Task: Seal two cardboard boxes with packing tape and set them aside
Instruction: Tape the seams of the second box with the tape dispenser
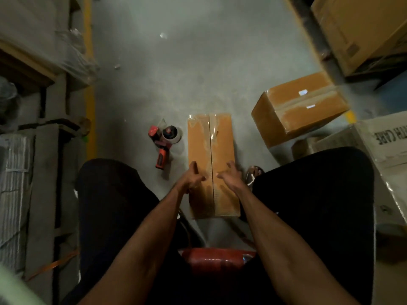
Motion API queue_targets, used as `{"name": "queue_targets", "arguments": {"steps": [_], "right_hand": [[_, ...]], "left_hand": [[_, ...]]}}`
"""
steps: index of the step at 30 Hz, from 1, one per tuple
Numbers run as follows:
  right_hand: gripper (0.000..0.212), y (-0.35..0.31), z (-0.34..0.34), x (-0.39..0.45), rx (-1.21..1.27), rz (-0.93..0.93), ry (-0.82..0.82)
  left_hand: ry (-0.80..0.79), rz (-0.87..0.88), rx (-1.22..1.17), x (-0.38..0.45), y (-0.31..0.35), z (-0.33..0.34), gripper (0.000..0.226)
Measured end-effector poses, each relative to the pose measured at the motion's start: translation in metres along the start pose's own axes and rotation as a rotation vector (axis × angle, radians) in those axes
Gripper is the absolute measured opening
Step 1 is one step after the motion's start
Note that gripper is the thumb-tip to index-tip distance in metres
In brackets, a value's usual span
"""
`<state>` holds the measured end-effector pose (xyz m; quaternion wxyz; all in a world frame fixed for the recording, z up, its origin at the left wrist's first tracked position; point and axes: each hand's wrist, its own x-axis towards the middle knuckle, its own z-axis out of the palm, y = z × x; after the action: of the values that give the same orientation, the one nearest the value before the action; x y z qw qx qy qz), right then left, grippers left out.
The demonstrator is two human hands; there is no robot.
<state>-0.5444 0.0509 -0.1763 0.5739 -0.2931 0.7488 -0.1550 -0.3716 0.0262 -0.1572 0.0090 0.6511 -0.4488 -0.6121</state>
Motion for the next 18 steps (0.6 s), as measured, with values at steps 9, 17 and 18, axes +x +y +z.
{"name": "queue_targets", "arguments": {"steps": [9,17,18], "right_hand": [[0.093,-0.017,0.014,0.056,-0.133,-0.021,0.148],[0.099,-0.034,0.024,0.097,-0.247,-0.049,0.257],[0.098,-0.035,0.026,0.098,-0.228,-0.062,0.271]], "left_hand": [[0.194,0.027,0.052,0.093,-0.011,-0.003,0.094],[0.324,0.041,0.145,0.117,0.03,-0.006,0.103],[0.324,0.048,0.145,0.118,0.032,-0.007,0.105]]}}
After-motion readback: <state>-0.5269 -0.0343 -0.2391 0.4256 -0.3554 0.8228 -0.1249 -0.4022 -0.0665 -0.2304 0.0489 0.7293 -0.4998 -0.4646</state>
